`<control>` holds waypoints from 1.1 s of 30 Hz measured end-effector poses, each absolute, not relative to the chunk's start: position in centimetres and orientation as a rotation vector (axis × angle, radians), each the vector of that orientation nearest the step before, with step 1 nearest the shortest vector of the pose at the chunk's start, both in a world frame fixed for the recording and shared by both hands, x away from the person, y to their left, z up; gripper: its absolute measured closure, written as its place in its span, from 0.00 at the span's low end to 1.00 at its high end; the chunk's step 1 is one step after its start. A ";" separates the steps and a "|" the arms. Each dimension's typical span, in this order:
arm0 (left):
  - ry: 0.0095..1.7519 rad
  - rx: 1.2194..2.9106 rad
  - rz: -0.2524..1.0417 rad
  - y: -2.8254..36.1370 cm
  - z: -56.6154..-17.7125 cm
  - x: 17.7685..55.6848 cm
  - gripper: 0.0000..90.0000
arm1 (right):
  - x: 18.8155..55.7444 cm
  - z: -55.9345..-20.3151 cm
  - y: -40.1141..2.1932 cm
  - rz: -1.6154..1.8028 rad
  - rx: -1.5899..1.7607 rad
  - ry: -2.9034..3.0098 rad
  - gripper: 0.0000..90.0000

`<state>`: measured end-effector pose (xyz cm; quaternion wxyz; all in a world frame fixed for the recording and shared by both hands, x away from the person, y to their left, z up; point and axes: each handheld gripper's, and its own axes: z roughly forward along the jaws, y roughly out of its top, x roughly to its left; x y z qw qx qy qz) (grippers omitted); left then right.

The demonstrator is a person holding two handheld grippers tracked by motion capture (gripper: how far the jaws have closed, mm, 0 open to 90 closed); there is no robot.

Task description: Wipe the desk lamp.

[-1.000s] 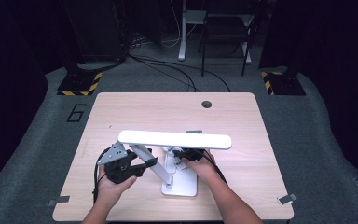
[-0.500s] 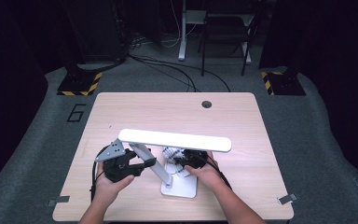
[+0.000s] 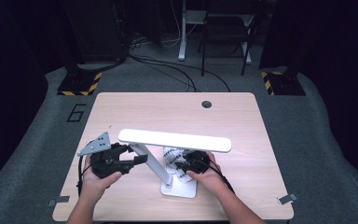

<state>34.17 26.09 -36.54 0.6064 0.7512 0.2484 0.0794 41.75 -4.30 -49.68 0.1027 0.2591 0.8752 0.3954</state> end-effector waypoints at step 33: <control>0.572 1.814 0.228 26.5 -33.2 34.6 0.63 | 40.1 -47.7 -6.2 1.188 0.875 2.515 0.41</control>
